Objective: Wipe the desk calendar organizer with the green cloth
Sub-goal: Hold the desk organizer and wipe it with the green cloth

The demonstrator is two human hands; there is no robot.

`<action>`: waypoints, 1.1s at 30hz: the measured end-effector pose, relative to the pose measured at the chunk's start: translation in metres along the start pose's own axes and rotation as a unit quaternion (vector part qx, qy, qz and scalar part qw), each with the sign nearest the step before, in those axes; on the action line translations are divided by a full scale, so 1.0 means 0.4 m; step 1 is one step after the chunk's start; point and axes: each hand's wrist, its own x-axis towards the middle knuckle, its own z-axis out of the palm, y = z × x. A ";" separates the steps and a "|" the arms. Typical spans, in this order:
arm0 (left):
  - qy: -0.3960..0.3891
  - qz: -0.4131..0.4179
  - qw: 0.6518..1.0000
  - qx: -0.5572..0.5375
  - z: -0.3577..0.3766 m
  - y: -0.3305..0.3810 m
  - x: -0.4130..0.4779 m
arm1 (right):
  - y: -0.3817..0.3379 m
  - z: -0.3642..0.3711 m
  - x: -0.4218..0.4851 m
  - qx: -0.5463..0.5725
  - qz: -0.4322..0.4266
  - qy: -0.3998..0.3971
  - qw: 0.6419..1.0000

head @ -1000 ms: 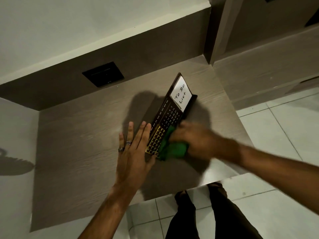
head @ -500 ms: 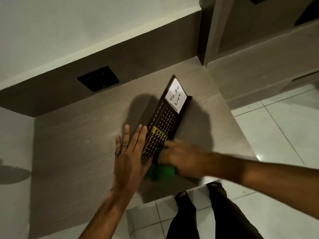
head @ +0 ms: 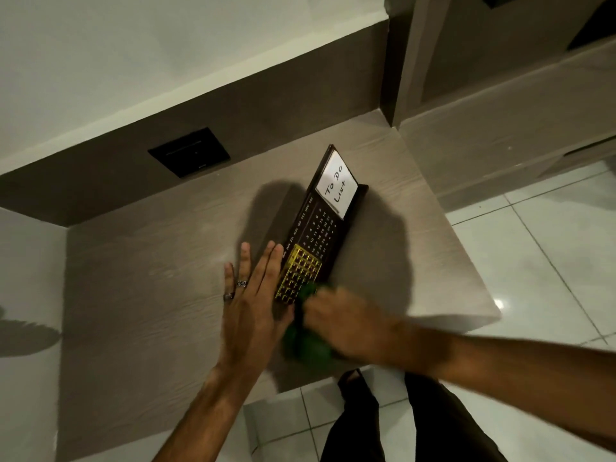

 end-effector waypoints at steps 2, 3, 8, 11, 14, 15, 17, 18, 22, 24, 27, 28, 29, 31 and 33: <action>-0.005 -0.002 1.000 0.010 -0.001 -0.002 0.001 | -0.068 0.013 -0.035 0.068 -0.073 -0.060 0.993; -0.008 0.000 1.000 0.016 -0.002 -0.002 0.002 | -0.076 0.007 -0.050 0.111 -0.082 -0.052 0.989; -0.015 -0.010 1.000 0.023 -0.002 0.000 0.002 | 0.026 -0.078 -0.080 0.289 0.058 0.104 0.950; -0.006 -0.011 1.000 0.023 0.003 0.004 0.005 | 0.103 -0.116 -0.057 0.274 0.191 0.236 0.913; 0.007 0.001 1.000 0.005 0.010 0.003 0.005 | 0.148 -0.119 0.012 0.125 0.144 0.299 0.935; 0.004 0.005 1.000 0.007 0.010 0.002 0.007 | 0.171 -0.112 0.033 0.079 0.108 0.290 0.947; -0.013 0.010 0.999 0.040 0.006 -0.004 0.013 | 0.233 -0.105 0.061 0.028 0.130 0.276 0.952; -0.021 0.008 0.998 0.052 0.005 -0.005 0.015 | 0.264 -0.103 0.064 0.022 0.181 0.282 0.942; -0.022 -0.008 1.000 0.010 0.002 -0.003 0.015 | 0.216 -0.021 0.036 0.012 0.189 0.292 0.938; -0.020 -0.017 1.000 0.000 -0.004 0.008 0.012 | 0.158 0.010 0.022 -0.006 0.080 0.256 0.963; 0.008 -0.031 0.999 -0.041 -0.017 0.027 0.002 | 0.229 -0.060 0.040 -0.011 0.057 0.277 0.959; 0.014 -0.032 0.998 -0.048 -0.021 0.034 -0.001 | 0.273 -0.095 0.051 -0.009 0.088 0.294 0.952; 0.017 -0.033 0.998 -0.051 -0.027 0.041 -0.002 | 0.319 -0.130 0.059 -0.001 0.136 0.295 0.946; 0.015 -0.035 0.998 -0.052 -0.036 0.052 0.002 | 0.390 -0.166 0.066 0.042 0.239 0.289 0.926; 0.005 -0.041 0.998 -0.047 -0.037 0.056 0.002 | 0.397 -0.141 0.064 0.084 0.332 0.271 0.900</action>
